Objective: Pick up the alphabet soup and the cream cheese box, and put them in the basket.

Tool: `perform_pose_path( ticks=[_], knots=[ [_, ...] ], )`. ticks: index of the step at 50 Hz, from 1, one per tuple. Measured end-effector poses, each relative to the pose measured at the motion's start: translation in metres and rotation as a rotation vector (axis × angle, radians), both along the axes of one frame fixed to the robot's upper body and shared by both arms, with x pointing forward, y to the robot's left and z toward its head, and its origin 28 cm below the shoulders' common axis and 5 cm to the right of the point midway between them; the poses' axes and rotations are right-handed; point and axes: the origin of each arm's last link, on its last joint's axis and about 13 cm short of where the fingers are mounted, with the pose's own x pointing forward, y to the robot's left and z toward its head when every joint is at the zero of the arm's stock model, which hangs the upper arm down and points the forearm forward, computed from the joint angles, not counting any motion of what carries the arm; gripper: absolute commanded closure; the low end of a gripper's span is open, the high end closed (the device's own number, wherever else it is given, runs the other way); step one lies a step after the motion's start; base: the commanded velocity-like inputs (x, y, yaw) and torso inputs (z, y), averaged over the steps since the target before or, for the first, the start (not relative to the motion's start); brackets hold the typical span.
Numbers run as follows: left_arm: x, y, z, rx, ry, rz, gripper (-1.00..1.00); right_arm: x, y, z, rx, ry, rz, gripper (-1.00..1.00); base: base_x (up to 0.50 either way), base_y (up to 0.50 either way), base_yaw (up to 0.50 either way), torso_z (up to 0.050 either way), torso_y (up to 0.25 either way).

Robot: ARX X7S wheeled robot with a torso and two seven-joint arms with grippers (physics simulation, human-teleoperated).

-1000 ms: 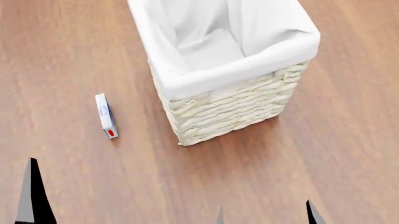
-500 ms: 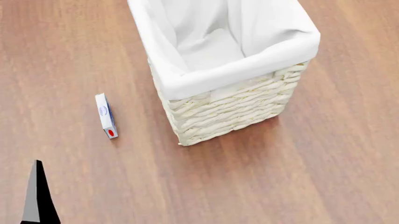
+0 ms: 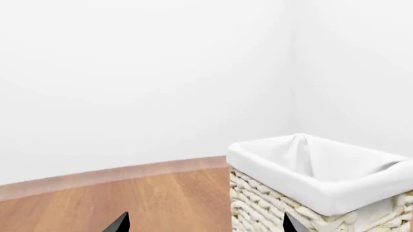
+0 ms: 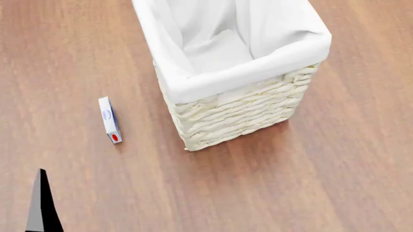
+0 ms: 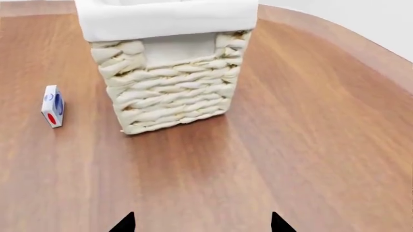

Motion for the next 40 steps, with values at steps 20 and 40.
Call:
perform_pose_path(
  ticks=[20, 40],
  knots=[
    [0.001, 0.000, -0.004, 0.003, 0.012, 0.000, -1.00, -0.002, 0.000, -0.007, 0.020, 0.078, -0.011, -1.00, 0.00, 0.00, 0.00, 0.000, 0.000],
    [0.001, -0.001, -0.006, 0.003, 0.015, -0.006, -1.00, -0.006, 0.000, -0.015, 0.054, 0.134, -0.014, -1.00, 0.00, 0.00, 0.00, 0.000, 0.000]
  ],
)
